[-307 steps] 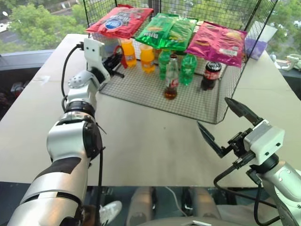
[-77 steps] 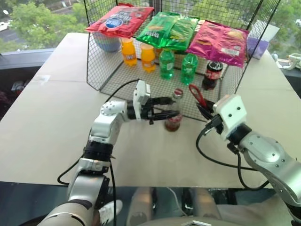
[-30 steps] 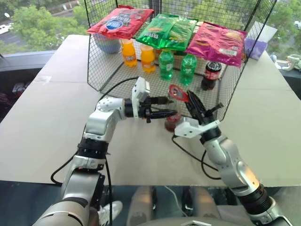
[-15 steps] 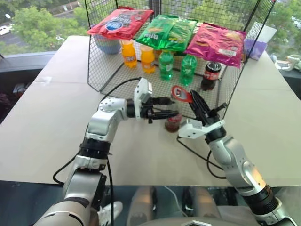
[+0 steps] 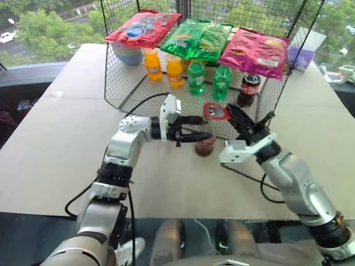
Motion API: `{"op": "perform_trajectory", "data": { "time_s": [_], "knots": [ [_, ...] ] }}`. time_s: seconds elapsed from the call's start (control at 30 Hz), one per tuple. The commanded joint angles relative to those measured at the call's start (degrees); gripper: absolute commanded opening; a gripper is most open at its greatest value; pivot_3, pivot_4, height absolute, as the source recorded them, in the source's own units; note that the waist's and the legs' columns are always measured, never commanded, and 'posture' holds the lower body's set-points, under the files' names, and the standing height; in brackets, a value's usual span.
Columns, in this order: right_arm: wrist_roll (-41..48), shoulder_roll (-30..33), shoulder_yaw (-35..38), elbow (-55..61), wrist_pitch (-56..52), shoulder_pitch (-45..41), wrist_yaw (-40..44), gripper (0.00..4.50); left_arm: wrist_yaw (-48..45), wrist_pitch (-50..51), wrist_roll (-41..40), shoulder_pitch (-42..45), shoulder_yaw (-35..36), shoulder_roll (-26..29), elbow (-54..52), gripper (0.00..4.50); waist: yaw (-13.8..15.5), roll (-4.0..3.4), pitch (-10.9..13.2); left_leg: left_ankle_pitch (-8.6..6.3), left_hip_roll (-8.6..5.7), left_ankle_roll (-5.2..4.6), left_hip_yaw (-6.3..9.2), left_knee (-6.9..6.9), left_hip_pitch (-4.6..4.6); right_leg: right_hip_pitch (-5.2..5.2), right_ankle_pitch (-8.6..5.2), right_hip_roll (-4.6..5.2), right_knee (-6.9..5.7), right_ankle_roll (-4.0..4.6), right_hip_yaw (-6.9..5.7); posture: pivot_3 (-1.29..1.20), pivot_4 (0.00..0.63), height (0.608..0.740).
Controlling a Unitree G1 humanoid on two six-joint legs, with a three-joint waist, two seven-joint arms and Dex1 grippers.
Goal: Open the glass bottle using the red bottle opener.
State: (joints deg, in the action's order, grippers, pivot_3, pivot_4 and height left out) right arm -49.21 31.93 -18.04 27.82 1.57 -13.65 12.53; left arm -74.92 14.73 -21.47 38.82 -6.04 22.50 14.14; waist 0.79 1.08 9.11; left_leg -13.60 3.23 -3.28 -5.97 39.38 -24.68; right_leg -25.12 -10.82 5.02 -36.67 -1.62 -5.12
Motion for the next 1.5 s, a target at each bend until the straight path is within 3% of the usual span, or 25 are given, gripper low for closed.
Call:
{"op": "perform_trajectory", "data": {
  "time_s": [0.03, 0.23, 0.7, 0.9, 1.1, 1.33, 1.5],
  "knots": [
    [0.7, 2.9, -0.5, -1.9, 0.4, 0.9, 8.6, 0.0, -0.5, -1.1, 0.5, 1.3, -1.6, -0.9, -0.5, 2.13, 0.0, 0.0, 0.0, 0.0, 0.0, 0.0, 0.0, 0.0, -0.01, 0.0, 0.0, 0.0, 0.0, 0.0, 0.0, 0.0, 0.15, 0.728],
    [3.7, 4.0, 2.3, -0.7, 0.4, -3.4, 13.3, 0.0, -0.1, -1.1, 0.4, 1.3, -1.7, -1.2, -0.8, 2.13, 0.0, 0.01, 0.0, 0.0, 0.0, 0.0, 0.0, 0.0, -0.01, -0.01, 0.0, 0.0, 0.01, 0.0, -0.01, 0.0, 0.15, 0.728],
    [8.5, -3.7, 8.4, 4.1, -8.0, -9.1, 16.8, 0.0, 0.1, -0.3, -0.9, -0.1, -0.7, -0.4, -2.6, 2.13, 0.0, -0.01, 0.1, 0.0, -0.01, -0.01, 0.0, -0.02, -0.16, -0.11, 0.0, -0.01, 0.02, 0.0, -0.03, 0.0, 0.15, 0.728],
    [17.6, -14.2, 12.3, 17.1, -26.8, -5.1, 23.6, 0.0, 0.5, -0.1, -1.4, -1.1, -0.1, 0.6, -3.3, 2.13, 0.0, -0.03, 0.1, 0.0, 0.02, 0.0, 0.05, -0.09, -0.18, -0.14, -0.02, -0.06, 0.02, 0.03, -0.08, 0.0, 0.15, 0.728],
    [32.0, -27.9, 13.4, 31.3, -52.1, 7.9, 28.1, 0.0, 2.0, 0.4, -2.1, -2.9, 0.7, 1.2, -5.3, 2.13, 0.0, -0.04, 0.1, -0.01, 0.08, 0.0, 0.09, -0.09, -0.18, -0.13, -0.03, -0.04, 0.02, 0.05, -0.1, 0.0, 0.15, 0.728],
    [43.7, -41.1, 19.8, 29.6, -71.6, 17.4, 24.4, 0.0, 3.6, 0.7, -2.2, -4.4, 1.5, 1.7, -6.6, 2.13, -0.2, -0.15, 0.1, -0.06, 0.16, 0.09, 0.11, -0.09, -0.13, -0.13, -0.03, 0.03, 0.02, 0.05, -0.12, 0.0, 0.15, 0.728],
    [49.3, -41.2, 24.6, 24.0, -73.7, 16.1, 19.9, 0.0, 4.5, 0.8, -2.5, -4.7, 1.3, 1.8, -7.1, 2.13, -0.2, -0.19, 0.2, -0.16, 0.15, 0.26, 0.12, -0.16, -0.15, -0.15, -0.04, 0.02, 0.07, 0.07, -0.13, 0.0, 0.15, 0.728]
  ]
}}
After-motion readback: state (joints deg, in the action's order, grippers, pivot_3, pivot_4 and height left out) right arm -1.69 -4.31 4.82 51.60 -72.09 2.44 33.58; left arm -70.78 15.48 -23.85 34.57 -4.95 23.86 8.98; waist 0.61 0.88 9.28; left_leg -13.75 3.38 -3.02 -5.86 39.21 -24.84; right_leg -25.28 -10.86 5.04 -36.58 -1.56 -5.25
